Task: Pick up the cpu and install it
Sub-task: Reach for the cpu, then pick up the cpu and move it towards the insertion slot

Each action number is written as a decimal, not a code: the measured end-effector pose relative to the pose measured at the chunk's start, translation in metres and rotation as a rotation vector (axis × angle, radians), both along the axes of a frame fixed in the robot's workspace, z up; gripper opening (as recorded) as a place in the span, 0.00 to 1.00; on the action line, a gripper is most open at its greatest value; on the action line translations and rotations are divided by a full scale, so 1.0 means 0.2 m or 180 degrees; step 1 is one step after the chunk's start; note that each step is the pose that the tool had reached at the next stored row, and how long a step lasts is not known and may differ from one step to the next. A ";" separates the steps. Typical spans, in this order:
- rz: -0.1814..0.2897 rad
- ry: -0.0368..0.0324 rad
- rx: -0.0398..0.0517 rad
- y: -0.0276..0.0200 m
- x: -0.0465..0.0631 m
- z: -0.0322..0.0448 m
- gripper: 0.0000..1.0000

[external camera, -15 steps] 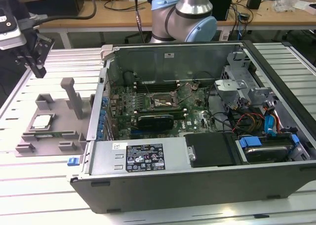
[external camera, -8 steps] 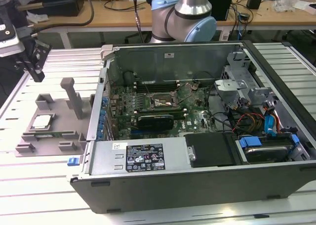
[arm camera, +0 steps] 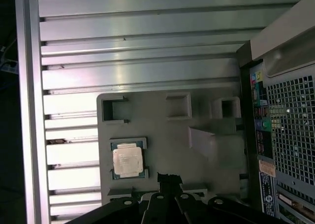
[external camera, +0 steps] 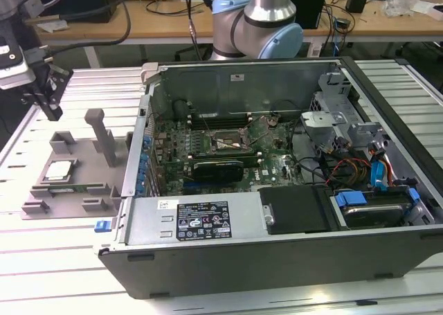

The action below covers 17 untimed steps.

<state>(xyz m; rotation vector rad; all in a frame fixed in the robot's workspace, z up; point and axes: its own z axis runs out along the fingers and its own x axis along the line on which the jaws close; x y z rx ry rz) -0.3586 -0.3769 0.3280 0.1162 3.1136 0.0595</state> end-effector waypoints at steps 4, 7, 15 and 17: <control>-0.0001 0.0001 0.0000 0.001 -0.01 -0.032 0.11; 0.0000 0.0000 0.0000 -0.001 -0.03 -0.057 0.11; -0.0001 0.0000 0.0000 -0.002 -0.04 -0.065 0.11; 0.0000 0.0000 0.0000 -0.002 -0.04 -0.065 0.11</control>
